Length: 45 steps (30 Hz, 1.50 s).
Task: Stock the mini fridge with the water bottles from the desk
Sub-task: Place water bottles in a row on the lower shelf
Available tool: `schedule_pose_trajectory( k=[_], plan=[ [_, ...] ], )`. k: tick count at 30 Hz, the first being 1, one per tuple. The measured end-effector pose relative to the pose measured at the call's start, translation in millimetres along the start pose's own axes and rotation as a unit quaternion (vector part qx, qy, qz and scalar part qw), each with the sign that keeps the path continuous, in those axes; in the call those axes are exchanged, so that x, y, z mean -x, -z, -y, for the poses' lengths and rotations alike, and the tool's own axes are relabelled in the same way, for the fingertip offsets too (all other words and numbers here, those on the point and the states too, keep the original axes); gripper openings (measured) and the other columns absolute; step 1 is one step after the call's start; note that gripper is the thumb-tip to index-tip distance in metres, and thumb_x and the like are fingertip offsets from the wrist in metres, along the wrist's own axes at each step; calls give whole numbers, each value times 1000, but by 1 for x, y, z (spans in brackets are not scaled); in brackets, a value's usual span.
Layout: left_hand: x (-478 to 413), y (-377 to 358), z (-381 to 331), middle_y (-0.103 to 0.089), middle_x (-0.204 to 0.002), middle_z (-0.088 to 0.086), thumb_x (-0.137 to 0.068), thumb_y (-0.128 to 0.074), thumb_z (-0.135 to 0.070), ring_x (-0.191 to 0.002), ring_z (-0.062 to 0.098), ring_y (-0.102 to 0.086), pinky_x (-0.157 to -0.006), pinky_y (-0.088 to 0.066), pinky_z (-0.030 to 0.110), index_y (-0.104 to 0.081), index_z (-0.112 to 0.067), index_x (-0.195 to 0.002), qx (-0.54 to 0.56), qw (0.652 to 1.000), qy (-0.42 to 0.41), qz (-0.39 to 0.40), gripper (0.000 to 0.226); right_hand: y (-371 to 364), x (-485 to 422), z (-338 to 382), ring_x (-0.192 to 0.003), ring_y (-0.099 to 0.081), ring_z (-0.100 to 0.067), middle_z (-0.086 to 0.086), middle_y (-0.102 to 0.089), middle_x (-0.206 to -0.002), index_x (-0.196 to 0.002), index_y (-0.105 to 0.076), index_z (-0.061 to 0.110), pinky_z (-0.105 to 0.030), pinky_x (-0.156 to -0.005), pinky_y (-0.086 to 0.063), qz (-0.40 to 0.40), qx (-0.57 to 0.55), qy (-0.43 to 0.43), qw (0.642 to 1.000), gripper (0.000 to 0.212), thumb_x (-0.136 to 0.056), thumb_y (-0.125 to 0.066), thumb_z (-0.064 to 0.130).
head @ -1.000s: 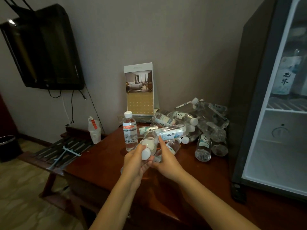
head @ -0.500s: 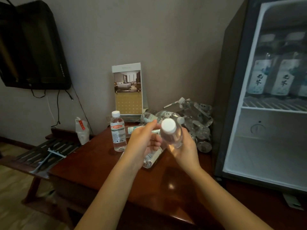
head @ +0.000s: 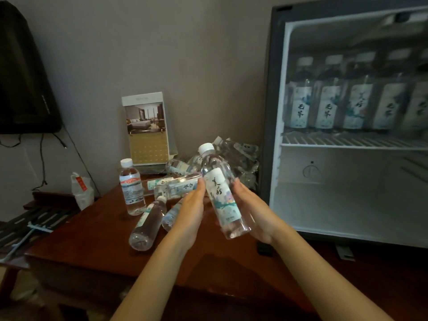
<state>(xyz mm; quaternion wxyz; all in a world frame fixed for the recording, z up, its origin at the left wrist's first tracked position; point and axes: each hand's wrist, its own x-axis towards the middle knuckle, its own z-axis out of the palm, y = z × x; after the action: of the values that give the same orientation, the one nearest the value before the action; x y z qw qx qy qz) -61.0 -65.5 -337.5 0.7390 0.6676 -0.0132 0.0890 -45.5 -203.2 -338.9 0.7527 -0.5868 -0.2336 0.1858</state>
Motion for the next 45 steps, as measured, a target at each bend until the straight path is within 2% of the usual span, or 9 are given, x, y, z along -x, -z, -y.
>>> schedule_pose_trajectory(
  k=[5, 10, 17, 24, 28, 33, 36, 40, 45],
  plan=[
    [10, -29, -3, -73, -95, 1, -82, -48, -54, -90, 20, -68, -74, -50, 36, -64, -22, -102, -23, 997, -21, 72, 42, 19, 32, 7, -56, -63, -21, -11, -64, -80, -110, -58, 10, -27, -47, -52, 17, -124, -78, 989, 62, -82, -35, 60],
    [18, -72, -1, -68, -109, 10, -80, -62, -47, -97, 22, -67, -88, -50, 42, -58, -18, -111, -5, 997, -15, 73, 43, 40, 70, 15, -63, -63, -21, -12, -62, -89, -120, -55, 21, -31, -54, -54, -11, -84, -71, 994, 51, -87, -35, 55],
    [25, -136, 13, -64, -93, 1, -93, -49, -27, -79, 11, -64, -62, -49, 24, -49, -15, -120, -12, 992, 7, 128, 30, 83, 131, 25, -73, -68, -22, -11, -63, -98, -134, -38, 30, -33, -60, -55, -51, 3, -31, 998, 59, -80, -57, 18],
    [28, -192, 18, -62, -95, -2, -95, -47, -24, -77, 7, -62, -43, -45, 11, -43, -19, -122, -15, 982, -9, 189, 28, 110, 169, 40, -89, -68, -23, -12, -59, -118, -122, -43, 38, -34, -71, -56, -131, 83, -18, 988, 47, -80, -60, 24],
    [24, -219, 18, -62, -93, -2, -92, -53, -17, -75, 4, -63, -48, -46, 9, -44, -11, -122, -9, 981, -42, 188, 32, 130, 174, 50, -104, -64, -19, -5, -60, -120, -132, -26, 33, -34, -88, -53, -193, 193, -40, 961, 67, -82, -67, 15],
    [3, -242, 24, -67, -92, -5, -88, -61, -11, -72, -2, -67, -60, -50, 11, -42, -15, -126, -6, 975, -87, 206, 43, 154, 164, 50, -100, -64, -10, -2, -63, -115, -126, -19, 43, -27, -88, -53, -249, 265, 8, 932, 75, -82, -67, 6],
    [-17, -255, 30, -67, -93, -11, -85, -63, -9, -78, -6, -66, -65, -49, 9, -50, -26, -111, -18, 965, -102, 243, 34, 176, 153, 46, -108, -59, -8, 0, -57, -126, -143, -2, 34, -22, -88, -51, -281, 272, 17, 920, 89, -84, -66, 13],
    [-45, -271, 39, -65, -103, -10, -81, -67, -11, -97, 0, -63, -76, -48, 13, -50, -25, -113, -79, 944, -128, 293, 39, 210, 136, 42, -118, -51, -9, 5, -46, -133, -129, -15, 45, -22, -92, -49, -320, 297, 58, 898, 80, -82, -67, 6],
    [-78, -301, 53, -62, -103, -14, -78, -71, -8, -99, 1, -58, -83, -49, 17, -49, -34, -102, -116, 936, -147, 299, 42, 248, 120, 32, -119, -40, 7, 13, -37, -136, -141, -15, 29, 4, -83, -36, -349, 314, 88, 878, 78, -85, -63, 5]
  ],
)
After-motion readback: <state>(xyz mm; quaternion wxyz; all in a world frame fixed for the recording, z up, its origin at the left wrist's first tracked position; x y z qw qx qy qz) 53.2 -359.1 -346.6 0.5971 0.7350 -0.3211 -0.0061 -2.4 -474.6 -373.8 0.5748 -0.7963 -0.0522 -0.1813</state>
